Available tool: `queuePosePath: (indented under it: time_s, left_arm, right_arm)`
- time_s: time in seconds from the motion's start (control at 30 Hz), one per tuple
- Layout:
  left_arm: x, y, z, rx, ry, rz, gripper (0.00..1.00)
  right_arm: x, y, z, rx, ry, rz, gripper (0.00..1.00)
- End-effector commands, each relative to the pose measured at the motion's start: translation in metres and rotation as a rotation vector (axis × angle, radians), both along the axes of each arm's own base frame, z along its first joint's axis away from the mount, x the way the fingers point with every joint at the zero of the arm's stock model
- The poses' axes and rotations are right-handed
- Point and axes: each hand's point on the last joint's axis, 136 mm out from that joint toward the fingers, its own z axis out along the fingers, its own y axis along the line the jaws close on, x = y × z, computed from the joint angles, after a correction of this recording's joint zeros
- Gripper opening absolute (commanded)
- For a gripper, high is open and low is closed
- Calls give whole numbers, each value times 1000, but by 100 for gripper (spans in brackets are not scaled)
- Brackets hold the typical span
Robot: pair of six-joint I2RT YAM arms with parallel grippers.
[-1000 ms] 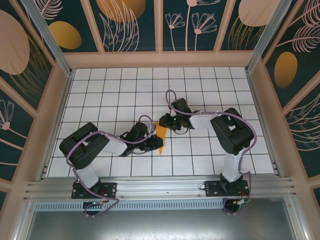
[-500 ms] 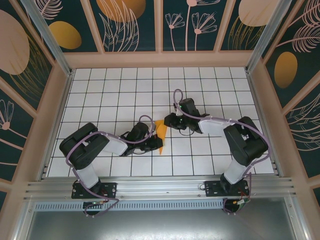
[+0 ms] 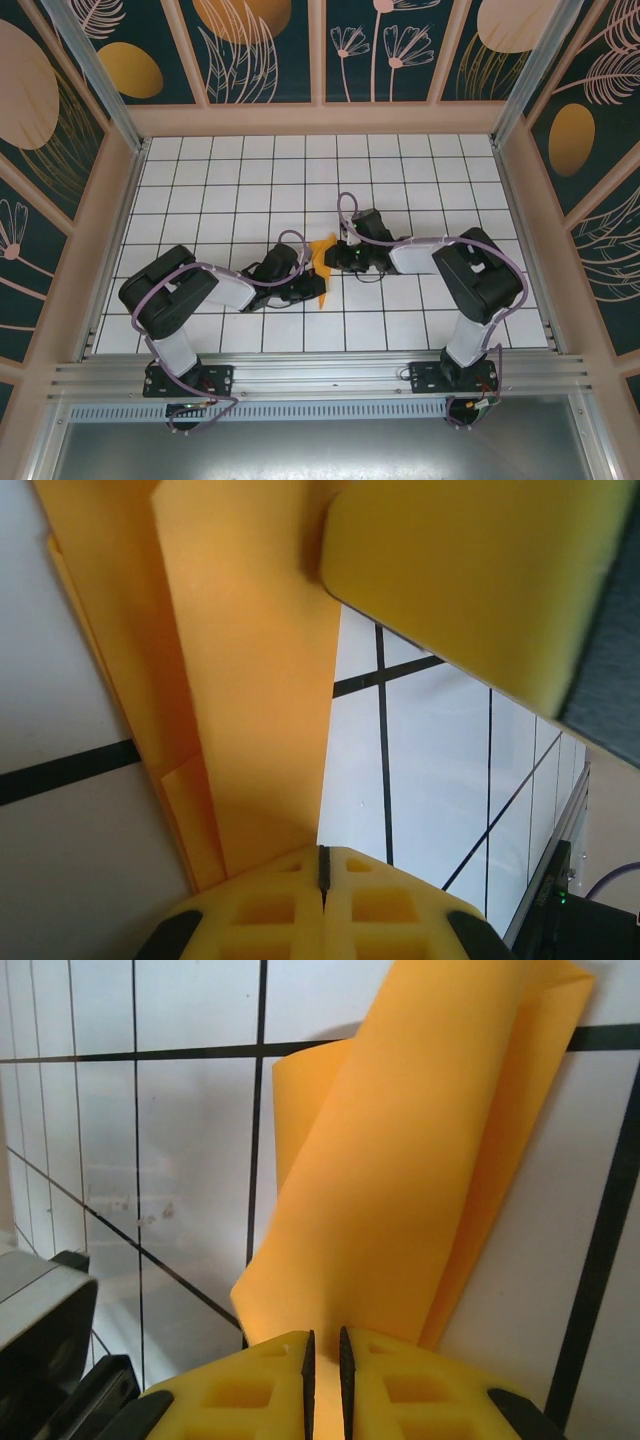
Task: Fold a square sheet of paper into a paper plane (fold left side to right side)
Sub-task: Fold the wing for the fifth time at the center of the table.
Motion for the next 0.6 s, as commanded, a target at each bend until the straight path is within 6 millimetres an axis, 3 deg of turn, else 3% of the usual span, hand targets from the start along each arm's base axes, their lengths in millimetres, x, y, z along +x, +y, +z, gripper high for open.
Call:
queuePosePath:
  time_s: [0.0,0.57]
  left_arm:
    - [-21,26,-49,188,97,8,3]
    - [-25,31,-53,202,103,6,3]
  right_arm:
    - [12,6,1,-13,-45,12,17]
    - [38,-11,-18,-128,-72,-14,17]
